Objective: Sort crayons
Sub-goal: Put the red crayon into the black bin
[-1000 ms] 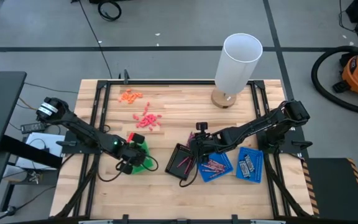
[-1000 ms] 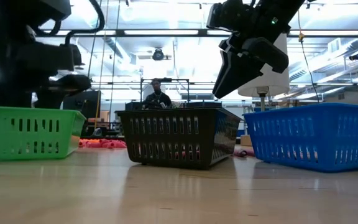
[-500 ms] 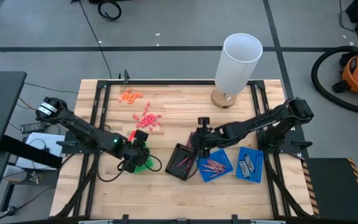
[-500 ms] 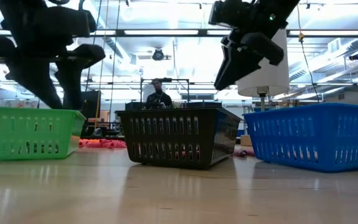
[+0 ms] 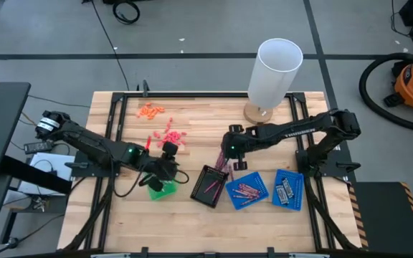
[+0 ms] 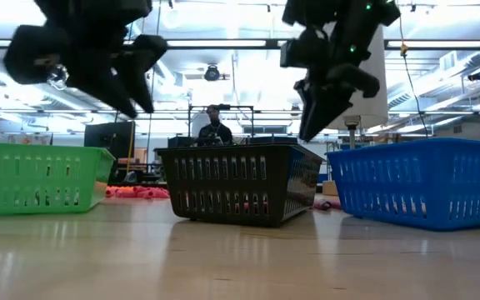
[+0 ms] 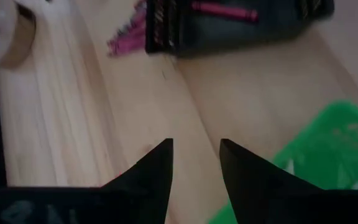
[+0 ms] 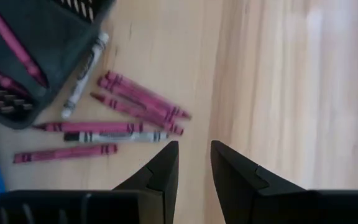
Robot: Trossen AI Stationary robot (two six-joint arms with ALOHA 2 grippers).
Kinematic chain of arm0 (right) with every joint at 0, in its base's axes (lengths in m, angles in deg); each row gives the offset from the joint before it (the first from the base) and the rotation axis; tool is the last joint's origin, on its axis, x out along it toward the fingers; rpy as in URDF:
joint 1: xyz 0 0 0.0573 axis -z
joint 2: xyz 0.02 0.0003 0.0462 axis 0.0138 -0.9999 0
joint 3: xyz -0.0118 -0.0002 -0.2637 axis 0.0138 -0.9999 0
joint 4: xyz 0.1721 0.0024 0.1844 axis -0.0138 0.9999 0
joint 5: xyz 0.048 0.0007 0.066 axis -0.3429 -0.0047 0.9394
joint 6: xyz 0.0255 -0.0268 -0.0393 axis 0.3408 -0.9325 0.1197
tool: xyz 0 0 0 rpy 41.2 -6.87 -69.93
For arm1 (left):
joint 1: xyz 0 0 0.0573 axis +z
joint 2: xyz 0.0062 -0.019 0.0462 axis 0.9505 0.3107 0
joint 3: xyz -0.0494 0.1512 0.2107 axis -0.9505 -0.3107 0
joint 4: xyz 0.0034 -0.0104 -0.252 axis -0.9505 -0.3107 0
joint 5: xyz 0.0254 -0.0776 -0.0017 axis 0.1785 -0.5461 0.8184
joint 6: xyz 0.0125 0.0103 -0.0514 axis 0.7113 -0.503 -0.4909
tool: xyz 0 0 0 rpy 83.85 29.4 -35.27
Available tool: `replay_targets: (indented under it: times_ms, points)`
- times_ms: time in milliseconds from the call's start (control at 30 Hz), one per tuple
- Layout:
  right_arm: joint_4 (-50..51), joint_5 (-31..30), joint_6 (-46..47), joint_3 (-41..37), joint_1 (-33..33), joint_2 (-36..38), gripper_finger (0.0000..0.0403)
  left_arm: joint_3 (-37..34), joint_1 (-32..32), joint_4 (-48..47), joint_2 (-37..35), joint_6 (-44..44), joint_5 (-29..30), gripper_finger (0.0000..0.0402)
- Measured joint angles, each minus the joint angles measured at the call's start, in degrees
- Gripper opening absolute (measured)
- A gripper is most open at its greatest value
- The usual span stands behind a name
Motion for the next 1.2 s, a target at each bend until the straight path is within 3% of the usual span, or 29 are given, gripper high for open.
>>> replay_targets:
  times_ms: [133,333,467,600,833,1200]
  points:
    - [0.5,5.4,5.3,0.0,2.6,-1.9,0.0103,0.0,2.1,5.3,0.2,3.3,-2.6,0.0141]
    - [1.6,7.3,7.8,0.0,2.5,-6.7,0.0103,0.0,5.3,7.7,0.2,5.7,-5.8,0.0141]
    - [-1.3,4.8,4.7,0.0,2.0,-8.2,0.0103,-2.0,7.0,12.1,0.2,5.9,-9.0,0.0141]
    - [-5.9,7.9,-0.1,0.1,2.6,-8.9,0.0103,-7.2,7.3,19.1,-0.3,6.9,-9.5,0.0141]
    - [-9.9,10.2,-9.2,0.5,3.1,-10.3,0.0103,-9.9,8.0,25.2,-0.4,6.8,-9.4,0.0141]
    - [-2.3,12.2,-17.3,9.9,3.6,-17.8,0.0103,-14.1,8.2,35.2,-0.4,7.3,-9.9,0.0141]
